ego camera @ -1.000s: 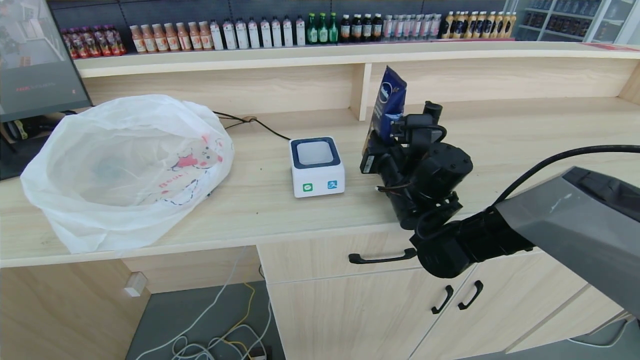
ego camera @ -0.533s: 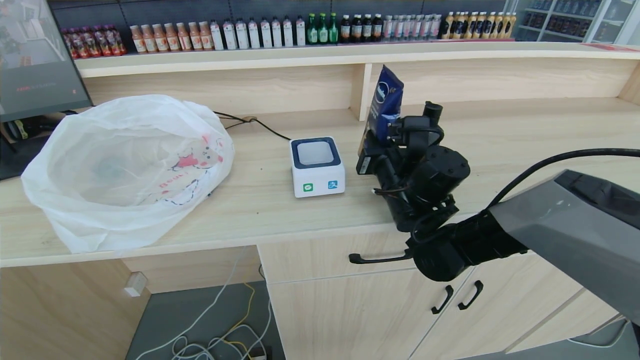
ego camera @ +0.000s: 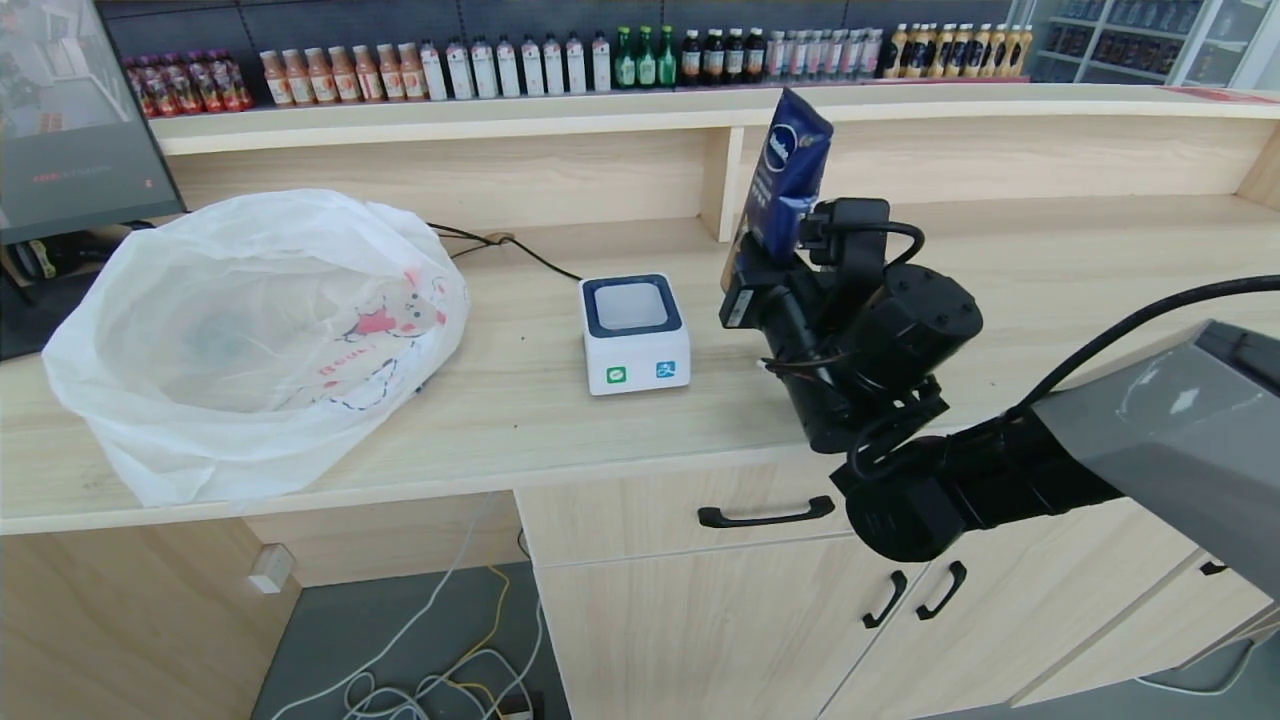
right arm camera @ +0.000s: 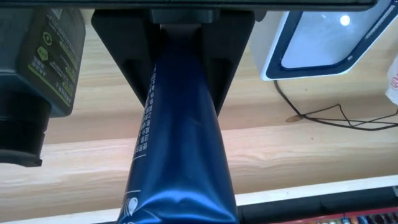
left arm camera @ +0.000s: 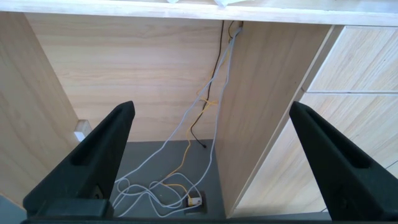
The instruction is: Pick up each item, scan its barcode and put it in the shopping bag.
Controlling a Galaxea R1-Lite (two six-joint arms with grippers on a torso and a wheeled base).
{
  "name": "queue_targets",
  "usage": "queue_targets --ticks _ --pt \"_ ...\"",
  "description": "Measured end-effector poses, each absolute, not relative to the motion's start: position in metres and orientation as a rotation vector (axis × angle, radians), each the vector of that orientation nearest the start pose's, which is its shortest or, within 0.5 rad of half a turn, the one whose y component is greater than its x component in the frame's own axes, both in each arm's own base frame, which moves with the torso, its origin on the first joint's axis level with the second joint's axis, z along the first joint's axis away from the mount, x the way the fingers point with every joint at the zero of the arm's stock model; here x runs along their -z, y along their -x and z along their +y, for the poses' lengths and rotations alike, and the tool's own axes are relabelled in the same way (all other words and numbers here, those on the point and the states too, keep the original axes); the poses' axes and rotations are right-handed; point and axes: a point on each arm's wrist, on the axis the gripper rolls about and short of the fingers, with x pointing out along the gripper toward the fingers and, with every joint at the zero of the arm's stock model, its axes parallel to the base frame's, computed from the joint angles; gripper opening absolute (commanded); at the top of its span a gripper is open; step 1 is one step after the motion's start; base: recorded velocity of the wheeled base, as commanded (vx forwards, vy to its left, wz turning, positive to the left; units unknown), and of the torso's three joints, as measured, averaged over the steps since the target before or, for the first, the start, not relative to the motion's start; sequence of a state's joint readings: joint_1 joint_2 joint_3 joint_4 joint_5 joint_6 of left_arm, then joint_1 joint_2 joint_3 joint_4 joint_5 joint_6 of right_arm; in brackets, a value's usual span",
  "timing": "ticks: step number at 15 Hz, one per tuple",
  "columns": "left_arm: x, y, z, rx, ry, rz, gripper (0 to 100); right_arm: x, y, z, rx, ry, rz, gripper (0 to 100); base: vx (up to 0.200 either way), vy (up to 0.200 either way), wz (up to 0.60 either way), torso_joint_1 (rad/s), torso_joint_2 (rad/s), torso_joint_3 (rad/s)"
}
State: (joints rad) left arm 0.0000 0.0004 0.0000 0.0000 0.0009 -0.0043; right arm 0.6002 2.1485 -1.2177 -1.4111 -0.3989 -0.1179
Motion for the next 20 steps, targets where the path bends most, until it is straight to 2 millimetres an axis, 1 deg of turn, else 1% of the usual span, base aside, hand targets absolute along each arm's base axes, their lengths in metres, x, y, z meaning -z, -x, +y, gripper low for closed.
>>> queue_targets --ticks 3,7,10,14,18,20 --pt "-0.075 0.023 0.0 0.0 0.004 0.0 100 -0.211 -0.335 0.226 -0.186 -0.118 -0.431 0 0.0 0.0 0.0 0.0 0.0 0.0" --pt "-0.075 0.023 0.0 0.0 0.004 0.0 100 -0.219 -0.305 0.228 -0.233 -0.123 -0.419 0 0.0 0.0 0.0 0.0 0.0 0.0" --pt "-0.075 0.023 0.0 0.0 0.004 0.0 100 -0.215 -0.27 0.237 -0.306 -0.135 -0.417 0 0.0 0.0 0.0 0.0 0.0 0.0" --pt "-0.075 0.023 0.0 0.0 0.004 0.0 100 -0.206 -0.232 0.244 -0.392 -0.121 -0.394 0 0.0 0.0 0.0 0.0 0.0 0.0" --pt "-0.075 0.023 0.0 0.0 0.004 0.0 100 -0.197 -0.21 0.234 -0.424 -0.087 -0.362 0 0.0 0.0 0.0 0.0 0.0 0.0" --pt "-0.075 0.023 0.0 0.0 0.004 0.0 100 -0.196 -0.199 0.228 -0.441 -0.08 -0.349 0 0.0 0.0 0.0 0.0 0.0 0.0"
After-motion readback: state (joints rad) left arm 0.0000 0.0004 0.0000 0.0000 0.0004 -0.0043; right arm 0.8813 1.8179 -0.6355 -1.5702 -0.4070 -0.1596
